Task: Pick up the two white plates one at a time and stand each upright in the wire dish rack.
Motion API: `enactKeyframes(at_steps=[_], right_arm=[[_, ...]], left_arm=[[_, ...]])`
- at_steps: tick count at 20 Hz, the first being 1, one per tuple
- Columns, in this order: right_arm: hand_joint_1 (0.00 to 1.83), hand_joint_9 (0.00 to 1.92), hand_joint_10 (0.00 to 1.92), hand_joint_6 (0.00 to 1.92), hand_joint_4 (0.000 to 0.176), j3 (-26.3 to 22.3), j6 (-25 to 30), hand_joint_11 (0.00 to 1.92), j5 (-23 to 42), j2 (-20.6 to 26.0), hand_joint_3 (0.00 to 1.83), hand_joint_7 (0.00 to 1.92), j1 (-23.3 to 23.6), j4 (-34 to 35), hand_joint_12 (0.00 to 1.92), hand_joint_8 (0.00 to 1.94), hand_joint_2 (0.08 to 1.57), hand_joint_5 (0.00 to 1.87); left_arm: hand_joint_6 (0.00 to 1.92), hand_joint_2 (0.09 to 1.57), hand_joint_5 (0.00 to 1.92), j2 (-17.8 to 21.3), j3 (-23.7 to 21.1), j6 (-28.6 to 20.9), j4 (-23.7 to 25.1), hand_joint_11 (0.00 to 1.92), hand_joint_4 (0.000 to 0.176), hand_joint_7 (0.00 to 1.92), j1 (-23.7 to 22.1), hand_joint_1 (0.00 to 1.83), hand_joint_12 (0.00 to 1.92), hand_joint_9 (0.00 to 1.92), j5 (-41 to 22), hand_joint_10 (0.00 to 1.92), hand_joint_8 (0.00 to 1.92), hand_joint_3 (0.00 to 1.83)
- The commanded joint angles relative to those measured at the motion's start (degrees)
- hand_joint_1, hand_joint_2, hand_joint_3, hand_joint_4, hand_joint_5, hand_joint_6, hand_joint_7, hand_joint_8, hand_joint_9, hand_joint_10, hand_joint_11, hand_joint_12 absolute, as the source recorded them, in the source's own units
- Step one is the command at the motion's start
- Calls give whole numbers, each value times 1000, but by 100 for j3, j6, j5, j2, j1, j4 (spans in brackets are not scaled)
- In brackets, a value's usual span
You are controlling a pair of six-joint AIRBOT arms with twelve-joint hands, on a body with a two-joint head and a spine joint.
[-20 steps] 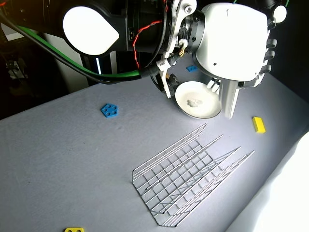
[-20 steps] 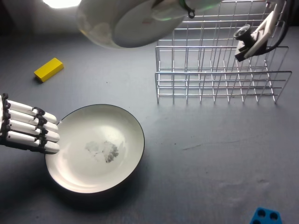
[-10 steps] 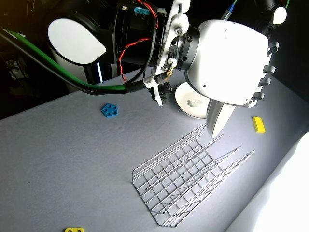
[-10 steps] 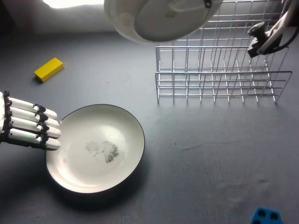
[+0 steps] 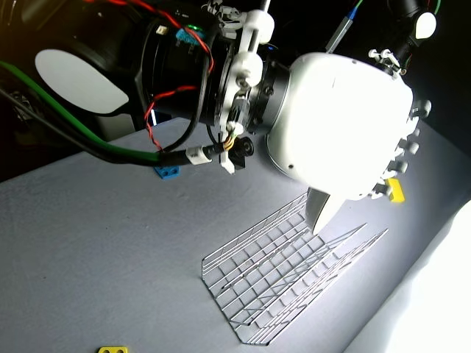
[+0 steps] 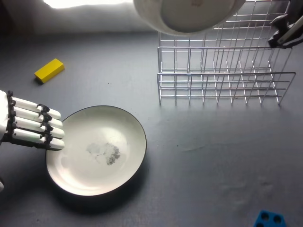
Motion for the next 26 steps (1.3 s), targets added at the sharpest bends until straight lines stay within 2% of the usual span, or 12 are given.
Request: enactKeyframes(at_steps=[1, 8, 11, 16, 21, 24, 26], right_arm=[[1376, 919, 1139, 1063, 0, 50, 102, 880, 798, 59, 0, 1029, 142, 155, 1181, 863, 1106, 932], [1376, 915, 1147, 1069, 0, 122, 103, 869, 391, 190, 0, 1037, 101, 241, 1168, 844, 1106, 930], [1371, 891, 1193, 1121, 0, 122, 102, 851, 273, 231, 0, 988, 99, 240, 1181, 909, 1123, 899], [1371, 888, 1192, 1131, 0, 143, 105, 850, 269, 263, 0, 990, 13, 255, 1180, 905, 1124, 894], [1378, 938, 1121, 1071, 0, 262, 143, 893, 269, 261, 0, 1047, -78, 255, 1137, 816, 1101, 927], [1374, 913, 1148, 1093, 0, 391, 184, 878, 267, 255, 0, 1012, -145, 255, 1153, 880, 1112, 917], [1376, 927, 1135, 1078, 0, 458, 200, 898, 265, 241, 0, 1027, -201, 255, 1143, 850, 1107, 924]], left_arm=[[3, 1173, 26, 21, 44, 25, -353, 16, 0, 22, -41, 0, 10, 5, -257, 0, 1, 0], [4, 1174, 28, 14, 63, 32, -341, 7, 0, 29, -41, 0, 8, 11, -257, 4, 5, 0], [7, 1170, 40, 17, 63, 38, -341, 24, 0, 43, -40, 0, 16, 26, -257, 8, 9, 0], [0, 1170, 21, 14, 71, 64, -341, 0, 0, 19, -37, 0, 0, 1, -257, 0, 0, 0], [8, 1174, 45, 9, 72, 84, -341, 38, 0, 46, -36, 0, 18, 32, -257, 10, 9, 1], [9, 1172, 53, -1, 80, 93, -341, 37, 0, 50, -34, 0, 20, 38, -257, 10, 8, 0], [6, 1173, 48, -9, 95, 99, -341, 38, 0, 41, -34, 0, 21, 30, -257, 5, 3, 0]])
